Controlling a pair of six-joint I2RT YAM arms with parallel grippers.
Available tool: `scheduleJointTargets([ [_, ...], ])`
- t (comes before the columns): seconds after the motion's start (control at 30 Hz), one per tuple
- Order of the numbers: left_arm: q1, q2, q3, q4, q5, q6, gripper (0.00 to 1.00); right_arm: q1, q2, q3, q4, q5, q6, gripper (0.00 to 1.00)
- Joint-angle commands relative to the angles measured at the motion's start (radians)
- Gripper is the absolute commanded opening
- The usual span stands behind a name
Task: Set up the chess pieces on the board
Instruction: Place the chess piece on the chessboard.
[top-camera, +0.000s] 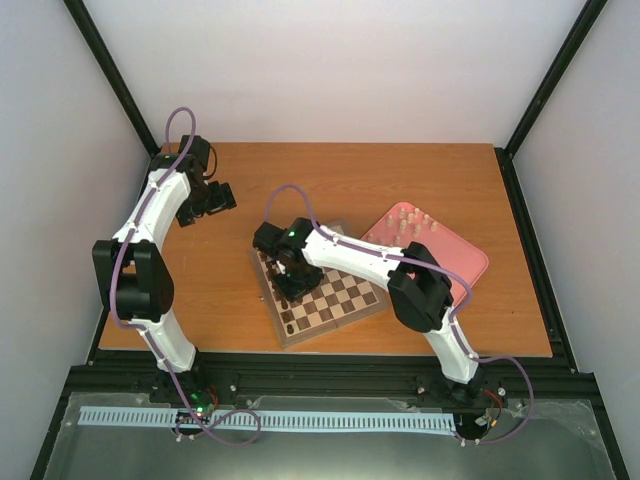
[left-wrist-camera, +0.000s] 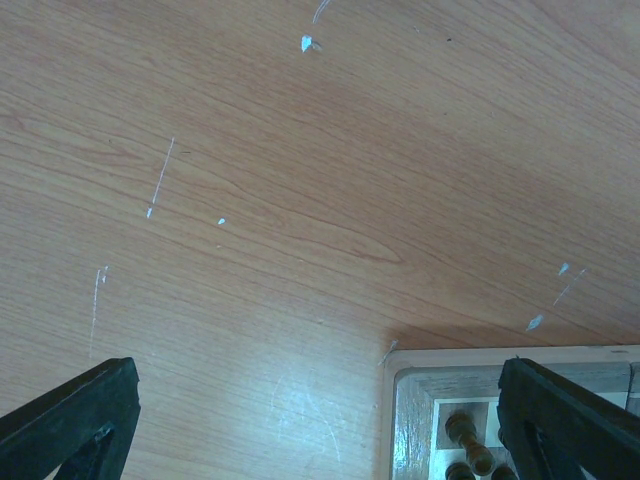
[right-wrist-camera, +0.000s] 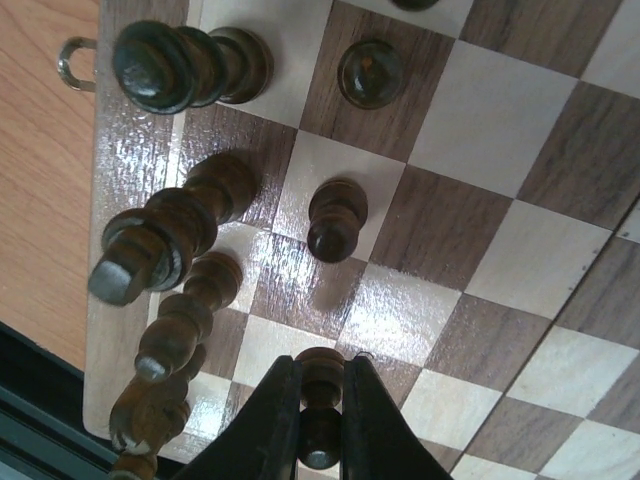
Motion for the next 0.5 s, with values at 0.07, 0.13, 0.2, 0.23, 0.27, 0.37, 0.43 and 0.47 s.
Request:
scheduleJointTargets([
  [0.07, -0.006, -0.026, 0.002, 0.01, -0.004, -0.002, 1.0, 0.007, 0.041, 0.022, 0.015, -0.008, -0.025, 0.03],
  [0.13, -0.006, -0.028, -0.002, 0.012, -0.003, -0.002, 1.0, 0.006, 0.048, 0.027, 0.017, -0.008, -0.028, 0.03],
  [0.2, -0.005, -0.027, -0.003, 0.012, -0.001, -0.002, 1.0, 0.008, 0.051, 0.034, 0.016, -0.007, -0.029, 0.03],
  [0.23, -0.005, -0.028, -0.004, 0.013, 0.0, -0.002, 1.0, 0.008, 0.052, 0.035, 0.016, -0.006, -0.028, 0.03],
  [0.27, -0.004, -0.027, -0.004, 0.012, 0.001, -0.002, 1.0, 0.009, 0.055, 0.04, 0.015, -0.006, -0.03, 0.03],
  [0.37, -0.006, -0.026, -0.003, 0.013, 0.004, -0.003, 1.0, 0.014, 0.062, 0.055, 0.014, -0.003, -0.033, 0.03],
  [0.43, -0.005, -0.028, -0.005, 0.012, 0.005, -0.002, 1.0, 0.017, 0.065, 0.066, 0.011, 0.001, -0.038, 0.03],
  [0.47, -0.006, -0.03, -0.005, 0.012, 0.004, -0.002, 1.0, 0.018, 0.069, 0.073, 0.01, 0.004, -0.039, 0.03],
])
